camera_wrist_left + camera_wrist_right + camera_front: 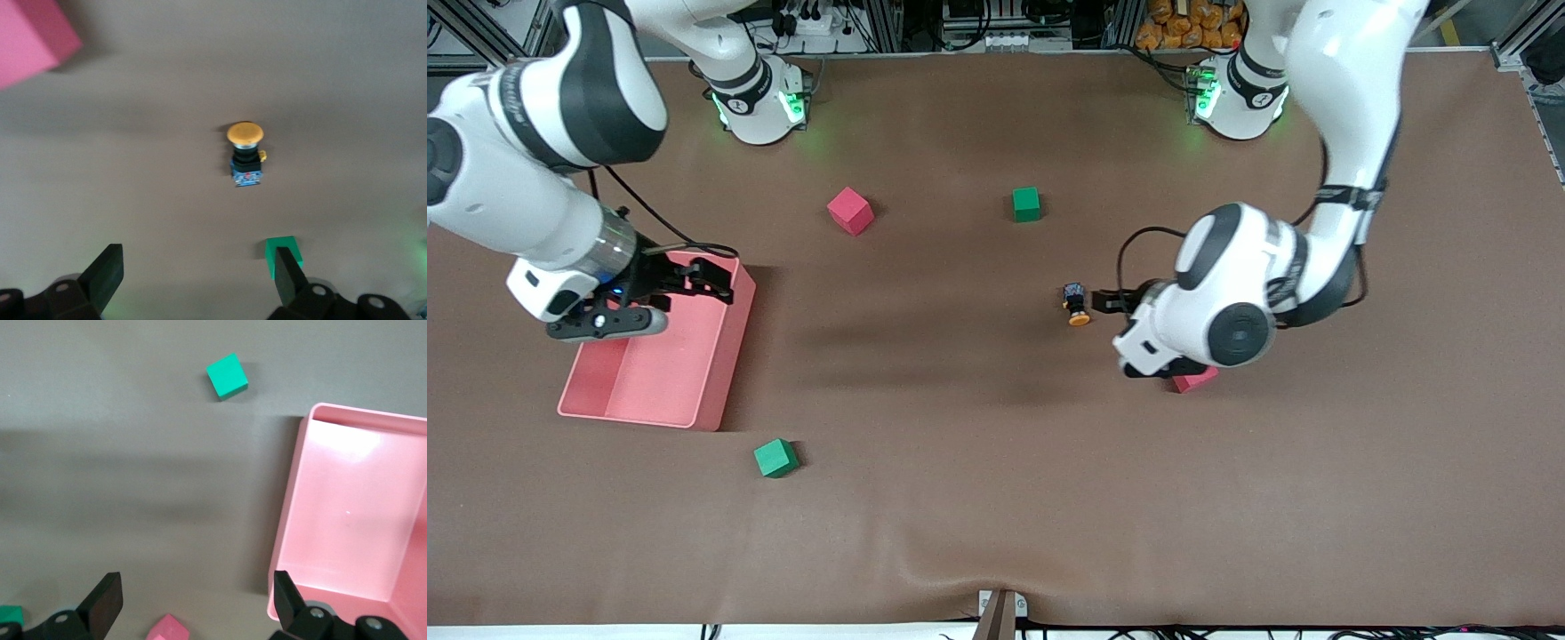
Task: Place and upright button with both arms
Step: 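Lower the left gripper over the button while the right gripper retracts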
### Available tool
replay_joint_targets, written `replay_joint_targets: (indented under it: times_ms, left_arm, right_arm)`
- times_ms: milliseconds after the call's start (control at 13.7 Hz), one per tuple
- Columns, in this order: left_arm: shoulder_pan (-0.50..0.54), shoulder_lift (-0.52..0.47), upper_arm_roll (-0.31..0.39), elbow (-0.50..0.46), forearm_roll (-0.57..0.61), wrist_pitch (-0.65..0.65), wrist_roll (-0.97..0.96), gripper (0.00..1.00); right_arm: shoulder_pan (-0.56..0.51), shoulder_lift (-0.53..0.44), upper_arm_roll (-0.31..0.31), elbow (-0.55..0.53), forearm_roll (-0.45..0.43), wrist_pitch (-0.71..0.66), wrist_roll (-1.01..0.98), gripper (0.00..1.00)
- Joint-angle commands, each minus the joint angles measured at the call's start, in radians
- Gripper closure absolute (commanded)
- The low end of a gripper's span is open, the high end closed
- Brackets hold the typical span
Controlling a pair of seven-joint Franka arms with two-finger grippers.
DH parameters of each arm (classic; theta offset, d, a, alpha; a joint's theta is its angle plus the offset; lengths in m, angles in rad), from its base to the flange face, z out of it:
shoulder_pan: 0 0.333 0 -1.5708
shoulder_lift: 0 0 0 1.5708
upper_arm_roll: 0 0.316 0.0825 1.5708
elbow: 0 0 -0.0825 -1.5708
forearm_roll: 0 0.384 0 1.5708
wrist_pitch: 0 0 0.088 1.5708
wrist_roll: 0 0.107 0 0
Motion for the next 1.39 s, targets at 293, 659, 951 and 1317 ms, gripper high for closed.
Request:
replay_joint_targets:
  times_ms: [293, 659, 951, 1317]
  left_arm:
    - [-0.082, 0.121, 0.006, 0.067, -0.016, 0.065, -0.119, 0.0]
    - [-0.102, 0.178, 0.006, 0.062, -0.016, 0.098, -0.199, 0.13]
    - [-0.113, 0.193, 0.006, 0.055, -0.019, 0.096, -0.205, 0.14]
    - [-0.117, 0.236, 0.006, 0.055, -0.043, 0.119, -0.21, 0.22]
  right_arm:
    - [-0.092, -0.066, 0.019, -0.022, -0.009, -0.064, -0.083, 0.0]
    - [-0.112, -0.074, 0.018, -0.016, -0.011, -0.076, -0.111, 0.0]
    - [-0.127, -0.074, 0.016, 0.029, -0.034, -0.149, -0.112, 0.0]
    - [-0.168, -0.089, 0.004, 0.081, -0.048, -0.262, -0.128, 0.0]
